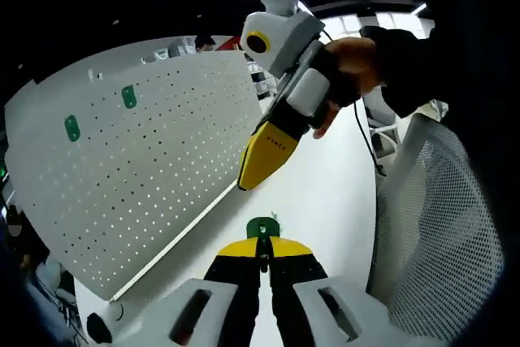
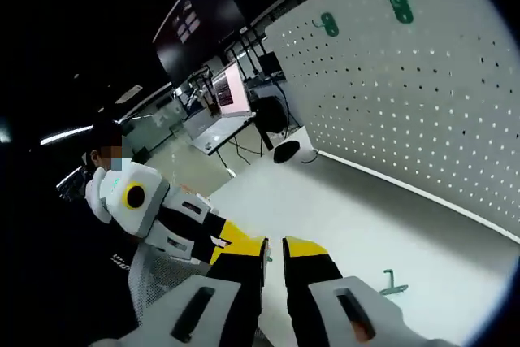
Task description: Insert the hook assembly into the mounting plate slot until the hook locks in place.
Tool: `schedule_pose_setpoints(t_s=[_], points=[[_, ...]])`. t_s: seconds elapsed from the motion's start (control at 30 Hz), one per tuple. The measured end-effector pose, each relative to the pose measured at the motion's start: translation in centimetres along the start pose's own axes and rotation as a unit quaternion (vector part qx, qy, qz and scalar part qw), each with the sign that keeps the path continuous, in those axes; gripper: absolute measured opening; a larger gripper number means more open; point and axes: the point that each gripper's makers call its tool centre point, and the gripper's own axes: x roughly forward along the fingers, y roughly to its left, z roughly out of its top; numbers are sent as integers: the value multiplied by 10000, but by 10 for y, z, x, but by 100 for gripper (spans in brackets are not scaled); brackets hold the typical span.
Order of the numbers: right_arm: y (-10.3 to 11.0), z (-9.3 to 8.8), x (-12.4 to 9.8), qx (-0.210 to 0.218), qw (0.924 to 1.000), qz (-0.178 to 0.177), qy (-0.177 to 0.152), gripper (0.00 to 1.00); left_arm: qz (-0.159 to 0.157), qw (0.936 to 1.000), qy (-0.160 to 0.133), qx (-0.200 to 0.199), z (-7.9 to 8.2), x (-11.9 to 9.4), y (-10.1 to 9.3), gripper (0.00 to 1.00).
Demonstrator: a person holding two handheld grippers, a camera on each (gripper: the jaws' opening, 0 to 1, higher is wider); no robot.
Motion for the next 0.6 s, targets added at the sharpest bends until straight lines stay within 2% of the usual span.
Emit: schedule_pose_setpoints(t_s=[0.03, 0.13, 0.17, 0.23, 0.43, 0.6], points=[[-1, 5, -2, -24, 9998, -26, -184, 8, 51, 10000, -28, -80, 2, -1, 4, 2], [-5, 10, -9, -171, 9989, -215, -376, 9, 127, 9997, -110, -202, 8, -2, 10, 2], [-9, 13, -12, -383, 9974, -369, -486, 10, 159, 9995, -139, -238, 10, -3, 13, 3], [-13, 14, -15, -522, 9957, -528, -553, 12, 216, 9991, -194, -316, 14, -4, 17, 3], [-15, 12, -27, -506, 9937, -649, -762, 14, 375, 9979, -371, -389, 31, -7, 30, 3], [-23, 10, -37, -655, 9886, -984, -931, 14, 534, 9963, -506, -442, 44, -9, 44, 3]])
